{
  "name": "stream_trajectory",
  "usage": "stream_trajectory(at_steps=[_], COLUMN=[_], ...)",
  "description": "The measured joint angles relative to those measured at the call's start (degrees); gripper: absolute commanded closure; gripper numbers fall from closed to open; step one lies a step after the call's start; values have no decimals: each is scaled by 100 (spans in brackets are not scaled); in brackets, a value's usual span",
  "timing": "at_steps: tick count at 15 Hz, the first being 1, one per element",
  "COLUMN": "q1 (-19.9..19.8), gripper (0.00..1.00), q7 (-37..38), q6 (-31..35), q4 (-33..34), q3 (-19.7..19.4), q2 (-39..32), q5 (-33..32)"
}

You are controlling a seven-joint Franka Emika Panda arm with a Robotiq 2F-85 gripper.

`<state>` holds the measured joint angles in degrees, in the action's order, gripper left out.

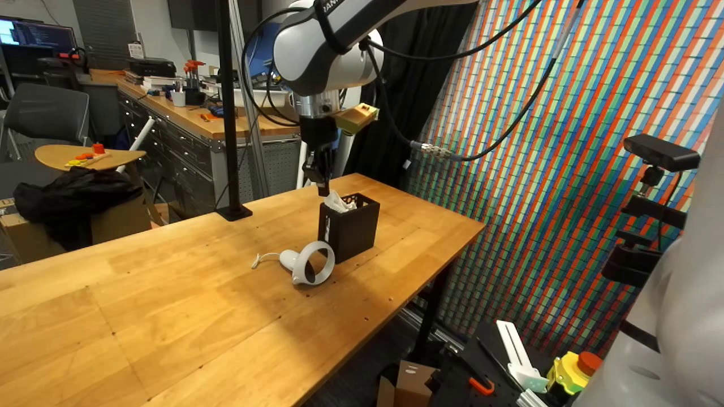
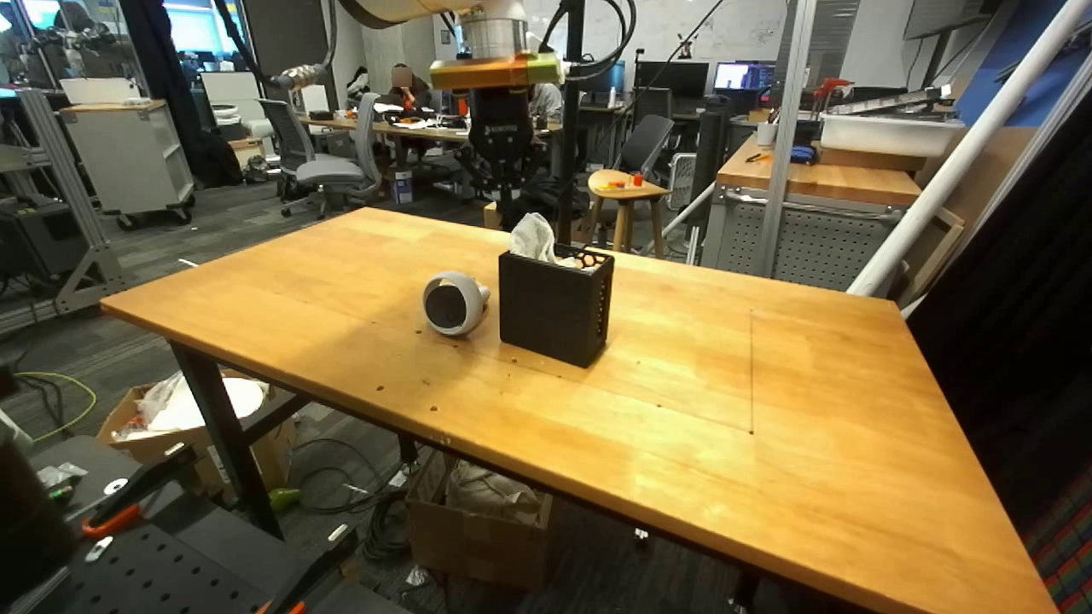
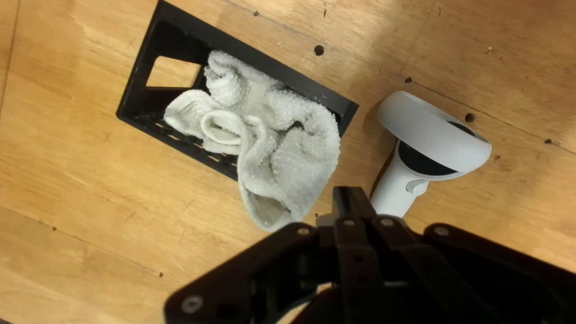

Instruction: Pick up the white towel from the table and put it in the small basket.

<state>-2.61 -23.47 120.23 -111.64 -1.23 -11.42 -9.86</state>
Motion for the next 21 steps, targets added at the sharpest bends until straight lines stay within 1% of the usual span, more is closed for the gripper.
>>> stream_trajectory(at_steps=[5,9,18,21], q1=[-3,-67,-407,-531], gripper=[100,100,100,100], q7=[-73,-108,-209,-270], q6=[0,1,46,63], q4=[172,187,135,34], q3=[2,0,-36,-60], q2=[-253,-346,-368,-368], q5=[0,1,62,195])
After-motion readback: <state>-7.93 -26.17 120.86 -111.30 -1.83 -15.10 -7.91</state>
